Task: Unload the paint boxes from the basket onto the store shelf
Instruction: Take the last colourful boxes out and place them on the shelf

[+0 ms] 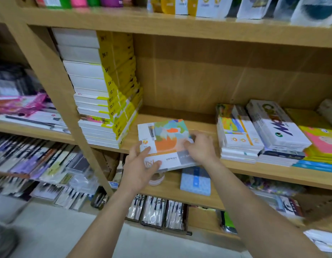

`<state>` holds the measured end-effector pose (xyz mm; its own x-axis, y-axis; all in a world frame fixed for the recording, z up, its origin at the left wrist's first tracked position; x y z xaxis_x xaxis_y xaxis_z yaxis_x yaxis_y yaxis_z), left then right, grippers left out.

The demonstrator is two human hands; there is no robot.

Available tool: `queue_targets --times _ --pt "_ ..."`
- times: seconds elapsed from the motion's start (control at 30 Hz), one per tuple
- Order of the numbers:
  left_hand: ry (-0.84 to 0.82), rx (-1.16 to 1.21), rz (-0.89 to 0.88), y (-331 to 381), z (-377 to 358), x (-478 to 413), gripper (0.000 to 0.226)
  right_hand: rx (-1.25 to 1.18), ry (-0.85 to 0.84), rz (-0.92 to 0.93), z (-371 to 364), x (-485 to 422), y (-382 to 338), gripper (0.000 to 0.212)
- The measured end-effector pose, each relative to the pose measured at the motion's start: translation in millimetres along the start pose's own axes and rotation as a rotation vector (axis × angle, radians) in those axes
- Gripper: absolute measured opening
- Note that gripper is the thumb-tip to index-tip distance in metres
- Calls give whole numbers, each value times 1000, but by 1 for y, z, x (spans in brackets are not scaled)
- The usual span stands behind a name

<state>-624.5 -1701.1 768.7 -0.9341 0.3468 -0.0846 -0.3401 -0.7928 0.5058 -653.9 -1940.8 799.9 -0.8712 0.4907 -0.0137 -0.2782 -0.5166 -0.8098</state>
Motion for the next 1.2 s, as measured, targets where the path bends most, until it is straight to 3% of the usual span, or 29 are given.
queue_targets --times 0.1,0.27,0.4,0.53,0.6,0.67,0.77,0.93,1.07,1.2 --pt "51 30 19 1 -1 -7 65 122 38 103 2 28 7 47" --pt "90 -32 -9 4 5 1 51 449 -144 260 -5 50 21 69" --pt "143 -98 -117 19 7 25 46 495 -268 231 -2 11 22 53" --pt "119 -145 -173 21 20 -13 42 439 -307 140 -7 -26 11 52" --pt "39 -269 -121 18 20 -42 53 400 -243 101 -4 -37 4 50" --pt "-67 -480 -77 18 8 -54 69 393 -78 133 5 -35 -4 43" --pt "-34 -678 -136 27 3 -47 84 286 45 171 9 -3 -2 44" --pt "66 -628 -139 28 12 -24 76 286 -261 149 -17 37 23 83" --pt "221 -532 -179 21 15 1 54 233 -323 185 -9 3 21 69" --pt "226 -303 -258 20 13 5 44 255 -150 180 -2 -25 8 49"
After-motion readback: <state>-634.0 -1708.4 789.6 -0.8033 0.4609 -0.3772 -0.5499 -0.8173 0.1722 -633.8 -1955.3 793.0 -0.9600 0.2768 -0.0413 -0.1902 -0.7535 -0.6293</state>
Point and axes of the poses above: each hand's wrist, its own x-axis away from the middle knuckle, its own z-axis out of the back of the hand, y = z × x, the point moved 5 cm from there along -x, towards the middle knuckle, and after that the axes turned 14 degrees about -x, right-handed, at the moved point
